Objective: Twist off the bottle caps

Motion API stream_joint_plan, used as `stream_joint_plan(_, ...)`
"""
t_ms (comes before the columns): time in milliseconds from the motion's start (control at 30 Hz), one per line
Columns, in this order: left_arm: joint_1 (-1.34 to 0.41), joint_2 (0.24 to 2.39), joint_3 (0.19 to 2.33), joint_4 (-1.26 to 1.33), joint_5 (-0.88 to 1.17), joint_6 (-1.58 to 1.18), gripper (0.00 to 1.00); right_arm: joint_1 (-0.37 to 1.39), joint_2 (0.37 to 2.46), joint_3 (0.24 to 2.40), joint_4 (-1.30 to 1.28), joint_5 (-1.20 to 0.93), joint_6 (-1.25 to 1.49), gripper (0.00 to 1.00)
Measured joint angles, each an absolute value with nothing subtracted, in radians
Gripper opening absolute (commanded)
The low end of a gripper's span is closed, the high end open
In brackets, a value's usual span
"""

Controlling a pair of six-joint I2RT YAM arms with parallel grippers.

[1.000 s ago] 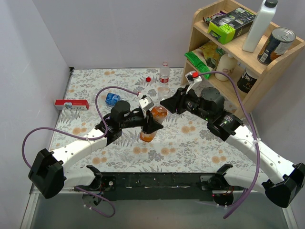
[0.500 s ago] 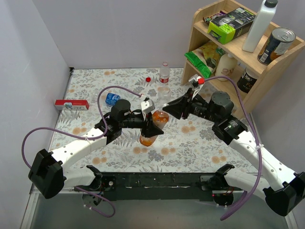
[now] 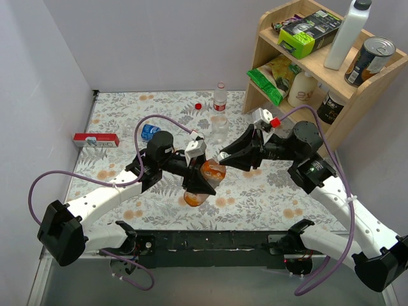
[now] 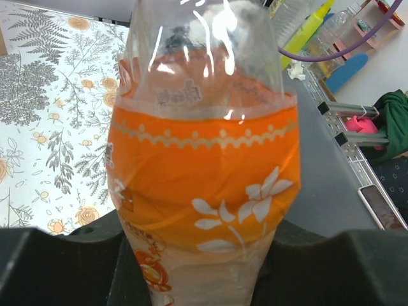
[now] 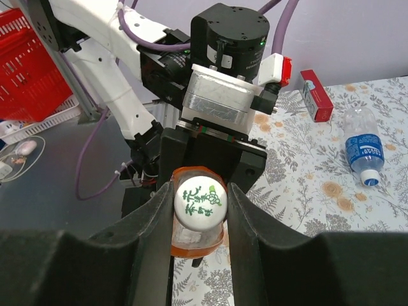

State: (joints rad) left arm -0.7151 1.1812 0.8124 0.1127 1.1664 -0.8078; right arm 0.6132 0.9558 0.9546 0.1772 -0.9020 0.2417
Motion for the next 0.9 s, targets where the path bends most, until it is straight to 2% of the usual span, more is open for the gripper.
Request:
stream_joint_plan(67, -0.715, 1.182, 0.812, 0.106, 1.168, -0.803, 0.31, 0.612, 0.955, 0.955, 0.177, -0.909, 0.234, 0.06)
stream_joint_plan(367, -0.725, 1.182, 0.812, 0.081, 1.083, -0.747, 0.31, 0.617, 0.900, 0.934, 0.128, -0.830, 0.204, 0.41)
stream_joint_plan(500, -0.736, 1.182, 0.812, 0.082, 1.007, -0.729, 0.31, 0.622, 0.880, 0.933, 0.079, -0.765, 0.181, 0.68)
stream_joint_plan(600, -0.735, 1.182, 0.812, 0.082, 0.926, -0.723, 0.32, 0.623, 0.880, 0.933, 0.029, -0.719, 0.168, 0.82)
stream_joint_plan(733, -0.736, 1.181, 0.812, 0.081, 0.823, -0.717, 0.32, 0.624, 0.875, 0.933, -0.024, -0.648, 0.170, 0.85)
stream_joint_plan(900, -0.744, 1.175, 0.812, 0.079, 0.707, -0.710, 0.32, 0.624, 0.841, 0.933, -0.056, -0.516, 0.233, 0.84)
